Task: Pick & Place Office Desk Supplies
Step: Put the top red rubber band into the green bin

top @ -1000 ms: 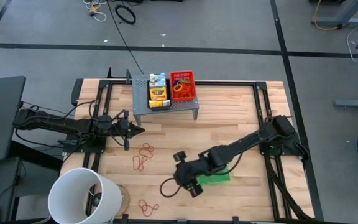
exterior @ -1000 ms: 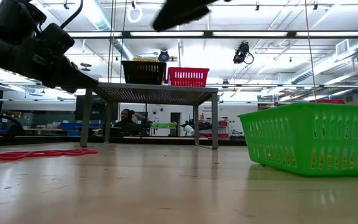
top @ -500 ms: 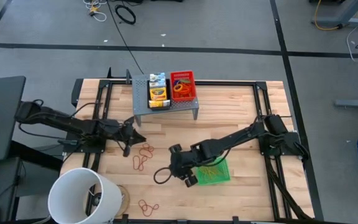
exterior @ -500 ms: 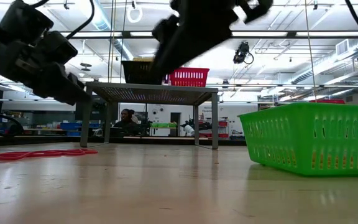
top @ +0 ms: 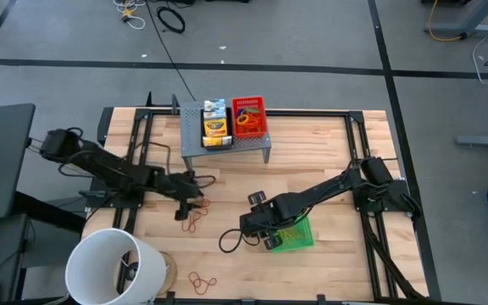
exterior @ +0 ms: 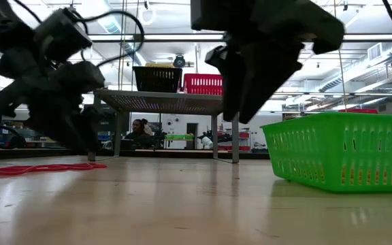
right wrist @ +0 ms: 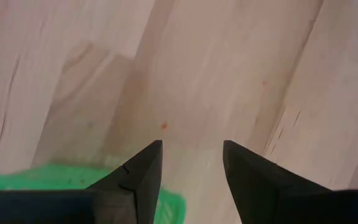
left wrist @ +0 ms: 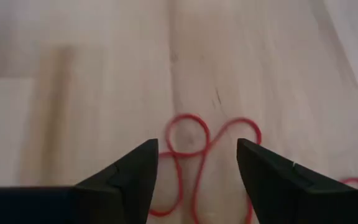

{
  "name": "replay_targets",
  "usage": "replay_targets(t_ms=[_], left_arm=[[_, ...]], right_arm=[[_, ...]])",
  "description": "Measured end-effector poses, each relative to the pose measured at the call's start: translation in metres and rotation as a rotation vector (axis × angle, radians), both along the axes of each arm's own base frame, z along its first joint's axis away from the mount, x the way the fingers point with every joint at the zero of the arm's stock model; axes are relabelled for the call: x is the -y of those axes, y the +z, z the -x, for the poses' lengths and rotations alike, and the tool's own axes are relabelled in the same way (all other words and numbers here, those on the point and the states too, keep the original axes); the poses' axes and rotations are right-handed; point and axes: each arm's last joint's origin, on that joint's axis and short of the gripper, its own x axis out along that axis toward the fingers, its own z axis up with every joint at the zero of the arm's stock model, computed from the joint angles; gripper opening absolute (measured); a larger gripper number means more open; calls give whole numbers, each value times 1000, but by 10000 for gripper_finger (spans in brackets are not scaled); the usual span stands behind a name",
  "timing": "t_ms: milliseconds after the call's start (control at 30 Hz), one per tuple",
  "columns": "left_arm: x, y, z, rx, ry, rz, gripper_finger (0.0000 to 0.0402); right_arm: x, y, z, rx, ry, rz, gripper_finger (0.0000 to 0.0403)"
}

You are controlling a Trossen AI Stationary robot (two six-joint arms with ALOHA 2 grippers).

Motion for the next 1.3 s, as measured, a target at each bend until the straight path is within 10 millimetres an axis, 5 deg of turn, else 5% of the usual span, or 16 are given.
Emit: replay_targets(t_ms=[333,667,1300], left_arm=[[3,-15,-20,-105,-28,-35,195],[7,-5,-32,-65,-50,-48,12],[40,56,-75,208,-101,-310,2]], right_arm=[[-10,0,5,-11,1,-3,176],[-13,0,6,-6,-32,-14,176],[-22,1,8,54,-57,77,176]])
